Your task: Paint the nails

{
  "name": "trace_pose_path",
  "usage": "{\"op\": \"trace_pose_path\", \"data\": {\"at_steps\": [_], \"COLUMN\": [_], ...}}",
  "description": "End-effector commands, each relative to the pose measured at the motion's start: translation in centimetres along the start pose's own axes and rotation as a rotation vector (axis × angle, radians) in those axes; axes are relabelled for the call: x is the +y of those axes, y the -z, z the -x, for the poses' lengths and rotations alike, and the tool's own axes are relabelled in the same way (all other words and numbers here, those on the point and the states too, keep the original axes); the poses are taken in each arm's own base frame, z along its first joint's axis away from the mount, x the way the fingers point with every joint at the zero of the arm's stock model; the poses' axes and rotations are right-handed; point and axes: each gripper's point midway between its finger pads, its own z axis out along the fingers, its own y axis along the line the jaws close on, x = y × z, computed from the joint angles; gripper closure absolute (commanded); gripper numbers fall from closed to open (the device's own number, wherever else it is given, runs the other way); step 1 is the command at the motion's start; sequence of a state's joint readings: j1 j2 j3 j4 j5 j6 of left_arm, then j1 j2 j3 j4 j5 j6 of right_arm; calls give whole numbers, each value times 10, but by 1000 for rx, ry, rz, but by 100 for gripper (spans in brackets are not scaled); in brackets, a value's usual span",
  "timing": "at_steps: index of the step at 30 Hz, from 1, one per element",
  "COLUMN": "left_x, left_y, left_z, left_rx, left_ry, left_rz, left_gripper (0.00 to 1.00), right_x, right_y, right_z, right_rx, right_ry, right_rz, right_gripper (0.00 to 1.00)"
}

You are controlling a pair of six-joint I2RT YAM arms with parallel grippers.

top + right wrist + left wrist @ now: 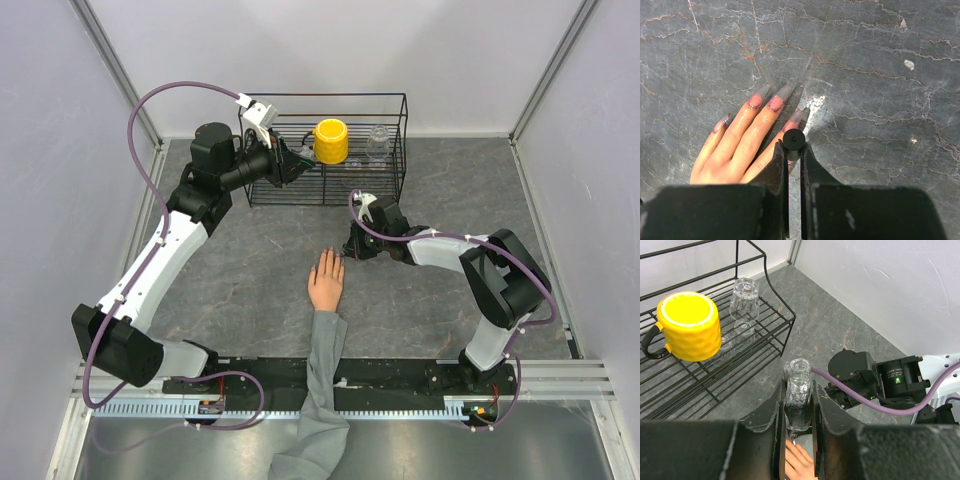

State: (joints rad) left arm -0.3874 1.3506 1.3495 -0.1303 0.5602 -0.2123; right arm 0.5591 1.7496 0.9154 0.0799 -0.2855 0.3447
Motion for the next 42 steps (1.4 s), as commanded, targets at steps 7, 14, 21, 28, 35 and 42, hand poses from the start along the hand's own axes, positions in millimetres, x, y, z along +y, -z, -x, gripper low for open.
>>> {"op": "trace_pose_path", "data": {"at_steps": [7,14,21,28,35,42], "left_x": [-8,-8,-6,-8,-7,-7], "left_y": [4,4,4,3,4,4], "left_z": [20,19,19,20,20,19], "left_rx": [-43,-40,-40,-41,-41,-40], "left_ry": [-6,-4,-3,-5,-4,-4], "left_rz": [-25,-25,-24,-29,-26,-27], "left_gripper": [98,98,98,98,98,98], "right_x": [2,3,3,3,2,1], "right_y": [3,2,0,-2,-3,-6], "right_z": [18,19,20,21,20,23], "right_rx": [-44,-44,-43,-43,-41,-43], "right_ry": [19,20,18,18,16,13], "right_rz": [-10,-7,-3,-3,-6,-10], "right_gripper": [100,100,100,100,100,100]}}
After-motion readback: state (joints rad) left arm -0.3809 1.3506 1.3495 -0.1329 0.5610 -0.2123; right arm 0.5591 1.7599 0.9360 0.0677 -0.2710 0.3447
